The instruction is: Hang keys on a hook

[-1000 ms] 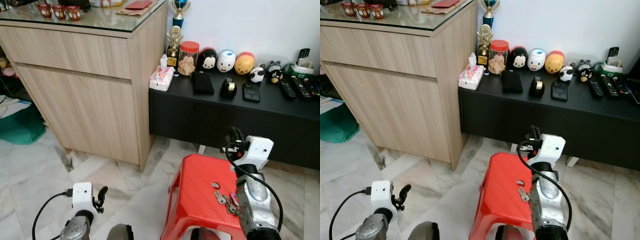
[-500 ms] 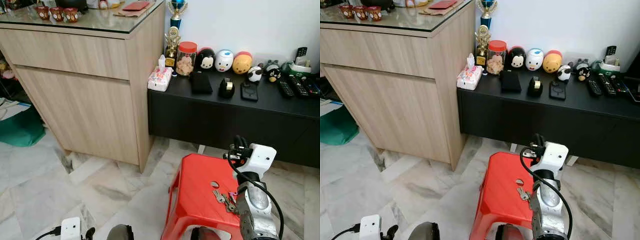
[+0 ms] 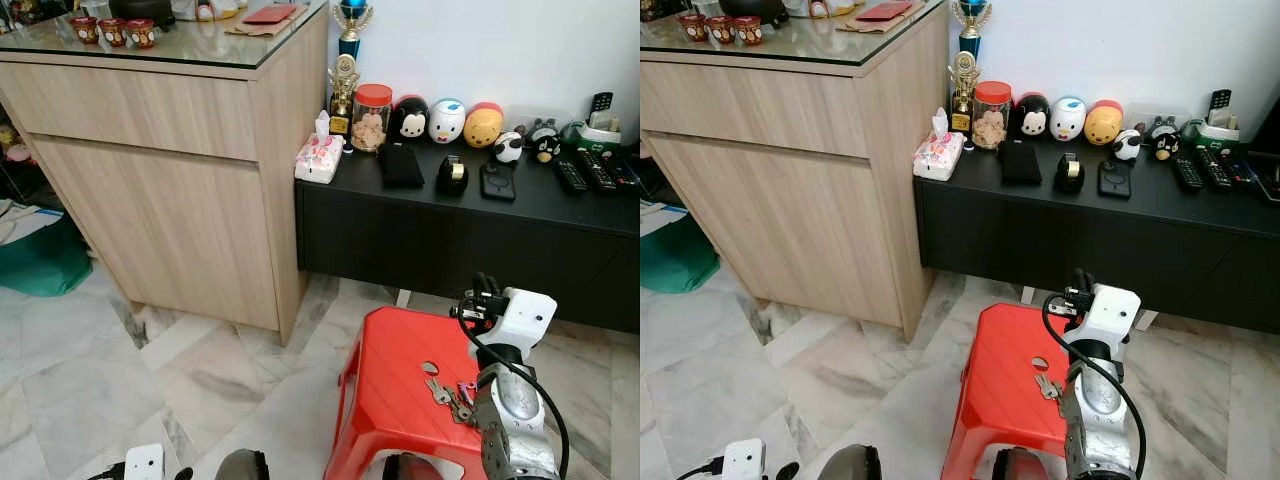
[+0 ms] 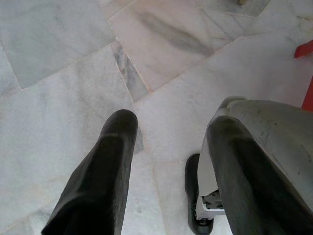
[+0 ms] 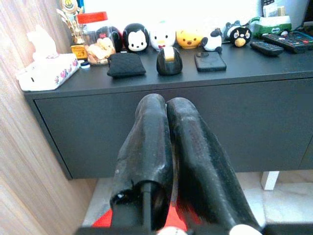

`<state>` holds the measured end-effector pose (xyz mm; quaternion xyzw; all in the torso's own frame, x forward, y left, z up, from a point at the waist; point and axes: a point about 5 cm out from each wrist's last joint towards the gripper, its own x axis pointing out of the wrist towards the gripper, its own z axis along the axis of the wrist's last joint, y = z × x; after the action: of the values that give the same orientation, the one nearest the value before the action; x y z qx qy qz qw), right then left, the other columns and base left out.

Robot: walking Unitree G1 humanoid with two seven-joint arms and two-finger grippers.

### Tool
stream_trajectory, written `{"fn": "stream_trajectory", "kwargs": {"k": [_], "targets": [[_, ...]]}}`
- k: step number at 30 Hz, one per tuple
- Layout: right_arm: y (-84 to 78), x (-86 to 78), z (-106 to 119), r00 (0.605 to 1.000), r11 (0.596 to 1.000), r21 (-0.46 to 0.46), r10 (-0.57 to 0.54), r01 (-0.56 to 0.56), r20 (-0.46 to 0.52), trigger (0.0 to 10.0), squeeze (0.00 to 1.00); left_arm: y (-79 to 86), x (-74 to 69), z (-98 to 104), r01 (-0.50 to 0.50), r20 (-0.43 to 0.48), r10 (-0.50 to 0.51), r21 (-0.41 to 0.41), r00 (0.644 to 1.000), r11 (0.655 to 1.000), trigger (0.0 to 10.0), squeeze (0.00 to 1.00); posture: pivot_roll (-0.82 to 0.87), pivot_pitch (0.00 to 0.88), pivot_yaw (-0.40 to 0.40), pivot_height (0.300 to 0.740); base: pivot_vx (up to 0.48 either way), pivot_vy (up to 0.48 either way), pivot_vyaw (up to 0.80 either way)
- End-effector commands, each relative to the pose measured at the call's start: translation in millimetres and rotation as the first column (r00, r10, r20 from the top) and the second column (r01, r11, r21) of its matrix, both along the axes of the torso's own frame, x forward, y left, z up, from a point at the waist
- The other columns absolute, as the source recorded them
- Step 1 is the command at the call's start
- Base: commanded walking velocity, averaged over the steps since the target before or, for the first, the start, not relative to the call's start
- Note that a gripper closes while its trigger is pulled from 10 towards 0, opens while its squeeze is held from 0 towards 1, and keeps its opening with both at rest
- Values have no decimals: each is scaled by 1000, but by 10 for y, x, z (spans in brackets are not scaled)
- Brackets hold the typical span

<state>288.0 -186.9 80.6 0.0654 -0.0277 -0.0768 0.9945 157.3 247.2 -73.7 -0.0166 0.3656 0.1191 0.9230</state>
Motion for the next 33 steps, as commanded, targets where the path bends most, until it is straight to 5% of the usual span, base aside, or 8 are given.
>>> {"fn": "stream_trajectory", "kwargs": {"k": [1,18,33], "targets": [[16,3,38,1000,1000,1,9,-9,7,10000,0,3,-69,-36,7,-30,-7,4,1000,1000,10000,0,13,0,-20,651,0,0,0],[14,21,47,1000,1000,13,9,-9,-6,10000,0,-2,-139,-84,-2,-72,0,-16,997,1000,10000,0,17,0,-35,740,-105,0,0],[19,46,43,1000,999,35,-7,8,-14,10000,0,61,-238,-122,-35,-132,31,-25,991,999,10000,0,26,0,-35,740,-398,0,0]]}}
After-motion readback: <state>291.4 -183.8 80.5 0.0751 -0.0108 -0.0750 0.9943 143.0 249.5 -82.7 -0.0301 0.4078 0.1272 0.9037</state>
